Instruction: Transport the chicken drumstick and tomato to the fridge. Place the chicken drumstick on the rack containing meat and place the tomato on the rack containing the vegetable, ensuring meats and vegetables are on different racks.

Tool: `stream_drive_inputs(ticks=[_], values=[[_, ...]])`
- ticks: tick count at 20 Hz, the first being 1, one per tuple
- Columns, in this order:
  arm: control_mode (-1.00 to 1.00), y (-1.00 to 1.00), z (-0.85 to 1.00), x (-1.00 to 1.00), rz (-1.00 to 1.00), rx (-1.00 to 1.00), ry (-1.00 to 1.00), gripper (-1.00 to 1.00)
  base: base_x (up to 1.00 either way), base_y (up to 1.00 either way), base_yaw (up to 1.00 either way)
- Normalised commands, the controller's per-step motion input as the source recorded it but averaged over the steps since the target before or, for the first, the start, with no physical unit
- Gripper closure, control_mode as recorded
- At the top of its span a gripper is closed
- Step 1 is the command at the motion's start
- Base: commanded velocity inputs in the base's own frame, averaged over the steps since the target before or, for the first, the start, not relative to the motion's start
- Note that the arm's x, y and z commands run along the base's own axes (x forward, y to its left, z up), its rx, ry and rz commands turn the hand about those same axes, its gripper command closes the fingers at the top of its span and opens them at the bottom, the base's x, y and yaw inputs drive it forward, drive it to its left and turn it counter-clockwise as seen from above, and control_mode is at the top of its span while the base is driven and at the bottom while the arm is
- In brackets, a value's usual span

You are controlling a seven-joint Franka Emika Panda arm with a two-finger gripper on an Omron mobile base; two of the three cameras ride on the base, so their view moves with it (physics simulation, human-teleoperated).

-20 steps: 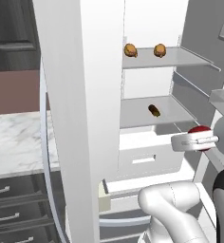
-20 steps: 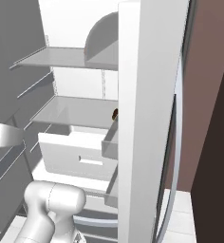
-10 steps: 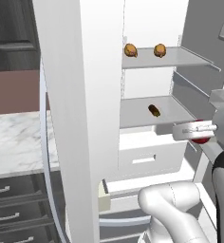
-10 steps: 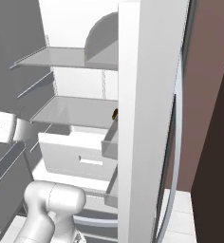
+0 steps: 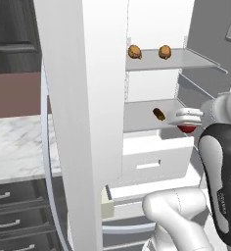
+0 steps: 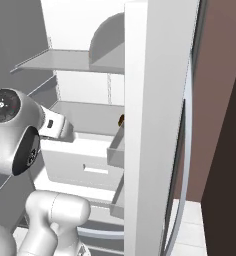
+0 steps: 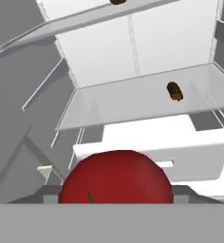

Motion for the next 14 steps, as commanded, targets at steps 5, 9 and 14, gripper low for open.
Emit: stream_drive_inputs(ticks=[5,9,14], values=[[-1.0,0.11,-0.3,1.0,0.0,0.01,0.0,1.0,0.0,0.0,0.0],[-1.0,0.0,-0.31,1.0,0.0,0.0,0.0,1.0,0.0,0.0,0.0],[-1.0,0.0,-0.41,1.0,0.0,0.0,0.02,1.0,0.0,0.0,0.0]])
